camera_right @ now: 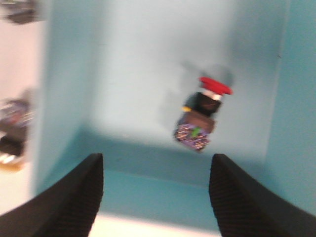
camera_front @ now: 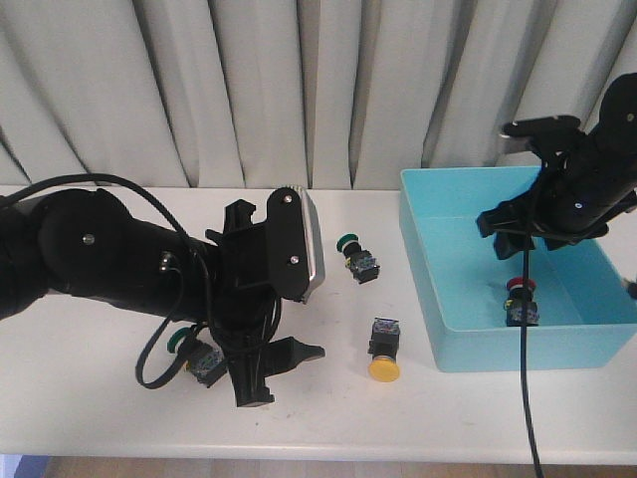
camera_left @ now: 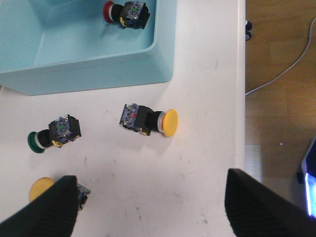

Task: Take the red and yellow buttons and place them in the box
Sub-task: 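Release the red button in the box and raise the right gripper, then grasp the yellow-capped button farther from the robot with the left gripper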

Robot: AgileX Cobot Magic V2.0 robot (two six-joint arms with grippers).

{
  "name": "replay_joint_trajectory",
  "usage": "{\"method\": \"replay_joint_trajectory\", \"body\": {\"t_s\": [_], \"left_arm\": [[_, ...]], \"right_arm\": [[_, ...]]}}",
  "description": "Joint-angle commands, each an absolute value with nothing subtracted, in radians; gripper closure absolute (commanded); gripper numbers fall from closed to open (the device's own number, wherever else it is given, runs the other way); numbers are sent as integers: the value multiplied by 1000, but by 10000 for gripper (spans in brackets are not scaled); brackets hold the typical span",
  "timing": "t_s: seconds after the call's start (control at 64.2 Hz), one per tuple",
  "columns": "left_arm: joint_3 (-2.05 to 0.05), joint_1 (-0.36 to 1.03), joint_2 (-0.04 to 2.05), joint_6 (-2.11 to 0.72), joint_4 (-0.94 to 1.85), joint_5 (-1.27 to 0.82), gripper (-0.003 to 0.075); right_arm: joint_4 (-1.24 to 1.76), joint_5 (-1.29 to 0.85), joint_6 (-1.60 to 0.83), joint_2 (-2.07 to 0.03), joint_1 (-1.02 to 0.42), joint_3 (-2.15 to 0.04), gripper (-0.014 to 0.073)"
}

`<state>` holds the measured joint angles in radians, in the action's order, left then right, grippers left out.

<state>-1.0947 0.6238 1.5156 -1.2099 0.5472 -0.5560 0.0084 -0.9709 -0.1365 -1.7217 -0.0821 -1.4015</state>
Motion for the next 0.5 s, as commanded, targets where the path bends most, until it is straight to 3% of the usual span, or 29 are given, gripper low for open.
{"method": "replay_joint_trajectory", "body": {"t_s": [0.0,0.358,0.483], "left_arm": [[-1121,625,1494,-1178,574,-518,133],[-1121,625,1500,-1119,574,-513,133],[-1121,623,1512,-927,571,-417,133]], "right_arm": [[0,-914,-137,-1549,-145,-1334,165],[6,-850,-130,-1227,-263,-1001,172],[0,-850,-130,-1186,-263,-966,172]]}}
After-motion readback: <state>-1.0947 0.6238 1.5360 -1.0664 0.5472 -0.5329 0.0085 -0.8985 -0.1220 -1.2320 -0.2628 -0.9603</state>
